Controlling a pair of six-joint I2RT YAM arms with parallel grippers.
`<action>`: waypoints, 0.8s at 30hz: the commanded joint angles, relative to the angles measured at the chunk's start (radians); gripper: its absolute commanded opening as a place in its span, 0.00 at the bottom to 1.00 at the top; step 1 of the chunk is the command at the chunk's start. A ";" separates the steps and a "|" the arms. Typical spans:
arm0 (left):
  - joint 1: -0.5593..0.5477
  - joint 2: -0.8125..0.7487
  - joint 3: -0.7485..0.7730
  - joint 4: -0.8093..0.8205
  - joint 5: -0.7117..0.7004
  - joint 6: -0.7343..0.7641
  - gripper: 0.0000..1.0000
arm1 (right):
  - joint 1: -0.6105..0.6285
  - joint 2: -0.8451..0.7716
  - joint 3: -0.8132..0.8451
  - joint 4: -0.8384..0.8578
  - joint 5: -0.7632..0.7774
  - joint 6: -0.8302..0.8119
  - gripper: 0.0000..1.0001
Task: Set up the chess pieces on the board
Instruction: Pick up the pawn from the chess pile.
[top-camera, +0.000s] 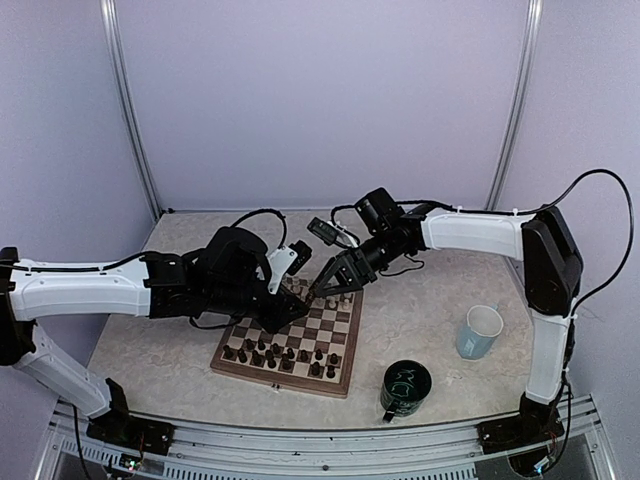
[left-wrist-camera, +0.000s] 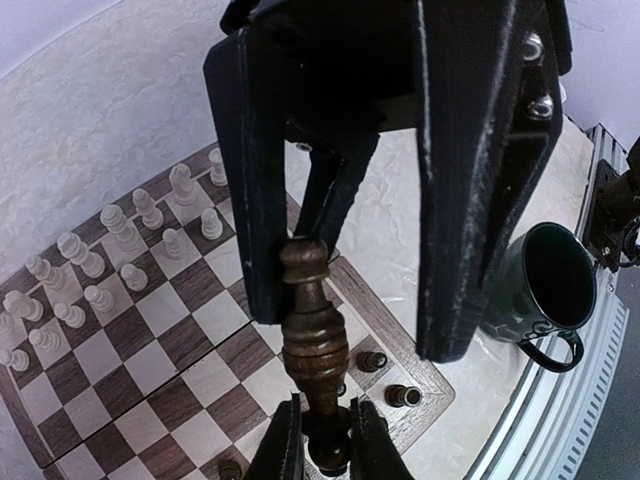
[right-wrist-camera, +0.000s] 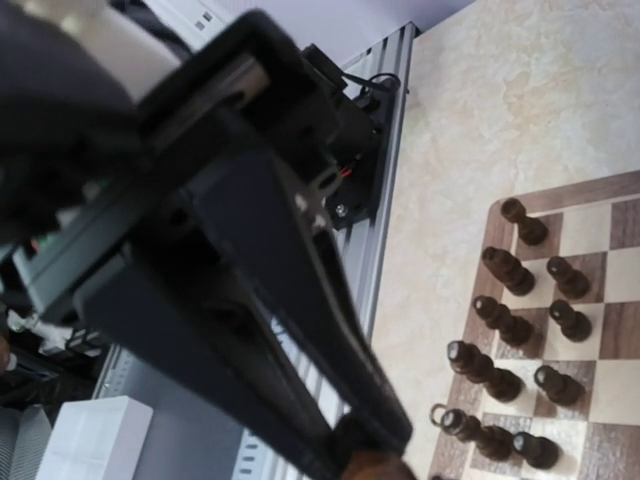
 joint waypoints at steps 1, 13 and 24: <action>-0.015 0.013 0.026 0.029 0.022 0.010 0.02 | 0.006 0.025 0.029 0.038 -0.035 0.040 0.45; -0.020 0.005 0.015 0.024 0.008 0.001 0.02 | 0.003 0.036 0.021 0.069 -0.036 0.060 0.15; -0.017 -0.010 0.014 -0.059 -0.073 0.009 0.02 | -0.003 -0.006 0.070 -0.008 0.152 -0.052 0.05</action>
